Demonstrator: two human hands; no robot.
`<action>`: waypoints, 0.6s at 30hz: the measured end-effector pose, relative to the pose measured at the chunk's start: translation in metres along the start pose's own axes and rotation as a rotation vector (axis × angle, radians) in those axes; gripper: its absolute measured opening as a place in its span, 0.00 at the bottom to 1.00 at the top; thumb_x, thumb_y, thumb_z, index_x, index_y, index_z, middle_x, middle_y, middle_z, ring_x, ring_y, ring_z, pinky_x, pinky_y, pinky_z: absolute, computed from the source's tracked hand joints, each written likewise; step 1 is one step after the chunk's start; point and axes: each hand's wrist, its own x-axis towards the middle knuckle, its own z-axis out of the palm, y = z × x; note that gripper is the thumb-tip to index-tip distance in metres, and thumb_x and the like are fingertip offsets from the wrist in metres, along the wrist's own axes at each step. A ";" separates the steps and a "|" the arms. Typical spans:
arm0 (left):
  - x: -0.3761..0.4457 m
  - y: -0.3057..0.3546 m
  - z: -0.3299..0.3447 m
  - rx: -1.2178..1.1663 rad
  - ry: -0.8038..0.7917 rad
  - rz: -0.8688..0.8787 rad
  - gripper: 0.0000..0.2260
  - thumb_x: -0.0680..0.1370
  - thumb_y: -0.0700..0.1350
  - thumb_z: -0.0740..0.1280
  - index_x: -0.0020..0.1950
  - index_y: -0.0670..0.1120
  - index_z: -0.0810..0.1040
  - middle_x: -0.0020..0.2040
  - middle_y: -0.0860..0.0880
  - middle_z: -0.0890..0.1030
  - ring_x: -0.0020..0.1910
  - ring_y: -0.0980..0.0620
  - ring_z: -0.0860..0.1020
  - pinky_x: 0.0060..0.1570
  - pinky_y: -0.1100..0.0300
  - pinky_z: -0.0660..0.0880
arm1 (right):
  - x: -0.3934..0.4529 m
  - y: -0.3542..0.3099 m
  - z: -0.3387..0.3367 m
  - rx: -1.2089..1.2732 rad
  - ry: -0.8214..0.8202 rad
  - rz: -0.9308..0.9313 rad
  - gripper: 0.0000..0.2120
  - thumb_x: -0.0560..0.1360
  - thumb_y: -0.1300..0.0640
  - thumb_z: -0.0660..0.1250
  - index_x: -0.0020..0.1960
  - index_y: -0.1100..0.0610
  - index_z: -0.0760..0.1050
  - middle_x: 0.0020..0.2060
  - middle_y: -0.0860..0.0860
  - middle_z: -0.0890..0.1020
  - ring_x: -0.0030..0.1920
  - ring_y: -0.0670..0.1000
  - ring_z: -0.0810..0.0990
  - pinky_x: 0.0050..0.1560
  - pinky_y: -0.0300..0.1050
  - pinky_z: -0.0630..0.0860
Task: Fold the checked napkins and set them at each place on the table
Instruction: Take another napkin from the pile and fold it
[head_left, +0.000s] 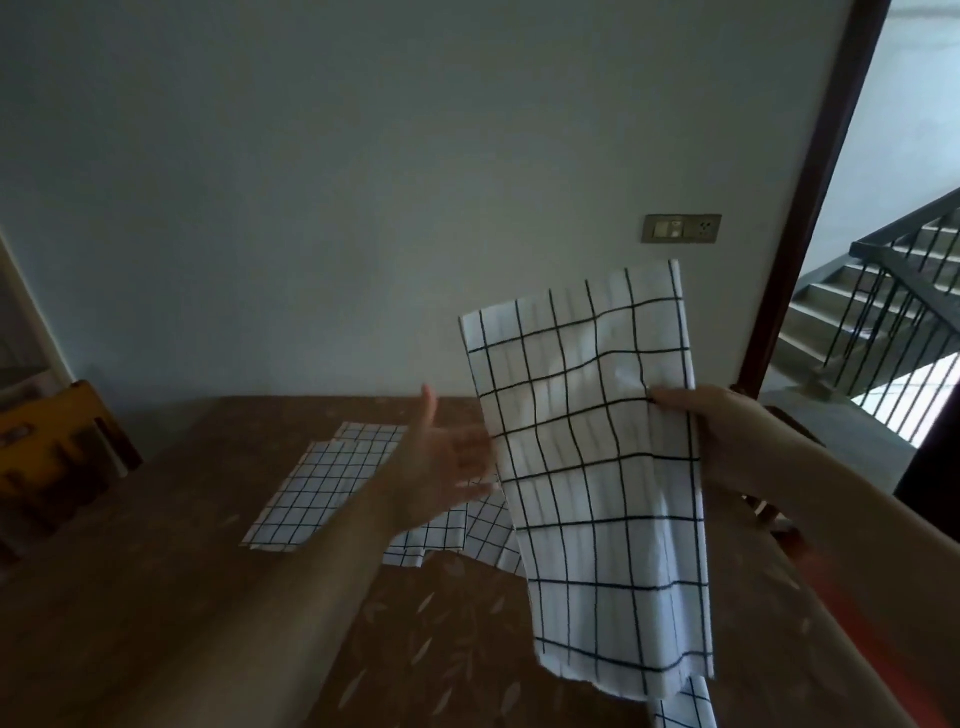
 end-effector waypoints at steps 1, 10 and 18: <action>0.000 -0.011 0.008 0.057 -0.025 -0.010 0.40 0.75 0.69 0.50 0.68 0.36 0.72 0.64 0.36 0.77 0.66 0.39 0.74 0.66 0.44 0.70 | 0.002 0.004 0.000 0.004 0.006 0.027 0.09 0.76 0.58 0.66 0.47 0.64 0.81 0.37 0.58 0.85 0.37 0.55 0.85 0.36 0.48 0.82; 0.013 -0.033 0.030 0.076 0.209 -0.002 0.11 0.76 0.39 0.69 0.57 0.38 0.80 0.49 0.41 0.85 0.47 0.45 0.84 0.42 0.52 0.82 | 0.020 0.033 -0.020 -0.202 0.156 0.116 0.07 0.77 0.63 0.65 0.51 0.67 0.78 0.40 0.61 0.81 0.39 0.58 0.81 0.45 0.52 0.79; 0.023 -0.030 0.012 0.066 0.399 0.011 0.30 0.72 0.42 0.73 0.72 0.42 0.68 0.67 0.39 0.75 0.62 0.41 0.77 0.57 0.46 0.78 | 0.029 0.062 -0.041 -0.269 0.240 0.083 0.16 0.74 0.68 0.67 0.62 0.61 0.75 0.49 0.63 0.83 0.45 0.59 0.83 0.47 0.53 0.82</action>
